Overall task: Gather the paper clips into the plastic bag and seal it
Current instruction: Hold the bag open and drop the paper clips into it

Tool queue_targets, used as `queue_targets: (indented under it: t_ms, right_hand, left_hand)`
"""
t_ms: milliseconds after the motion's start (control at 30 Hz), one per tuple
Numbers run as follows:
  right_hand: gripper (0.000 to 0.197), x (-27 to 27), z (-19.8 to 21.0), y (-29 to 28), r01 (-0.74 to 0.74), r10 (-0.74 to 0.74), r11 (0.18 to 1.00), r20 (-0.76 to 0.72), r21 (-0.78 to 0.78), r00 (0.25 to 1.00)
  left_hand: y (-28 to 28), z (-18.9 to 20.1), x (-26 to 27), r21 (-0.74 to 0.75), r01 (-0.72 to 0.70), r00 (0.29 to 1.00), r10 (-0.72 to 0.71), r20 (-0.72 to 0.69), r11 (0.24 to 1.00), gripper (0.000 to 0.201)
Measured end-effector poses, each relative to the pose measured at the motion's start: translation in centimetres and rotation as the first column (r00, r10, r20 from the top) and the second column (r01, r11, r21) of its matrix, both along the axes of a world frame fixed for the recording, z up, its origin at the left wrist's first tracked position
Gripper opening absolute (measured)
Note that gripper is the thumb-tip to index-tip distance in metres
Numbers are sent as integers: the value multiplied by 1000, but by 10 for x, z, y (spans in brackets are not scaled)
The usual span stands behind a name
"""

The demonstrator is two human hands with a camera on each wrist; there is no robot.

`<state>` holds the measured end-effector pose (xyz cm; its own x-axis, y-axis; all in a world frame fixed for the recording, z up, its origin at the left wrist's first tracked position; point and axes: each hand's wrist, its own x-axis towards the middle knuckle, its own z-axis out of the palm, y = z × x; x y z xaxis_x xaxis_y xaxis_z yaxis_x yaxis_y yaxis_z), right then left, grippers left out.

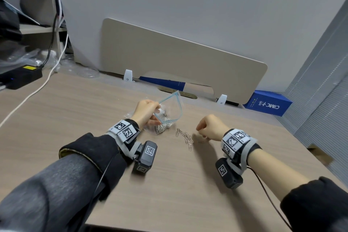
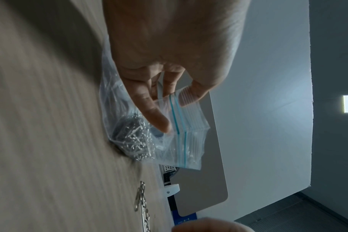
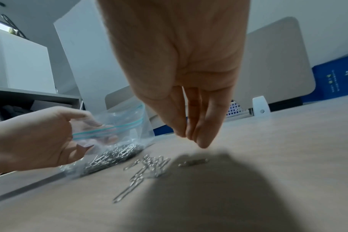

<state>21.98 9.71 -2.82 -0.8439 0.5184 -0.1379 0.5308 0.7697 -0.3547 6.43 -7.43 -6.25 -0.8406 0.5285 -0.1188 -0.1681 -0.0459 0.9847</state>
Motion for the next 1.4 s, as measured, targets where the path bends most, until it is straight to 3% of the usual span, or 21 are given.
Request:
queue_targets:
  t_ms: [100,200,433,733,867,967,1200,1400]
  right_hand:
    - [10,15,5,8,50,-44,996,79,-78,996]
    - [23,21,-1,1,42,-15,987,174,-153,985]
    - [21,2,-18,-14,-21,24,994,25,-107,999]
    - [21,-10,-15,-15,18,-16,1000,-99,13,995]
    - [39,-16,-16,-21,69,-69,998,7,-6,998]
    - [48,-23,-20,-27,69,-69,998,5,-8,998]
    - [20,-32,-22,-27,-7,10,994,-30,113,1000]
    - [10,-35,-21,-27,-41,46,983,-26,180,999]
  left_hand:
    - [1,0,0,-5,0,1000,0,-4,1000,26]
    - [1,0,0,-9,4,1000,-4,-4,1000,25]
    - [0,1,0,-5,7,1000,-7,-9,1000,24]
    - [-1,0,-1,2,12,1000,-12,-2,1000,25]
    - [0,0,-1,6,12,1000,-12,-5,1000,22]
    - [0,-1,-1,13,4,1000,-4,0,1000,19]
    - [1,-1,-2,14,1,1000,-1,3,1000,14]
    - [2,-1,-3,12,8,1000,-8,3,1000,18]
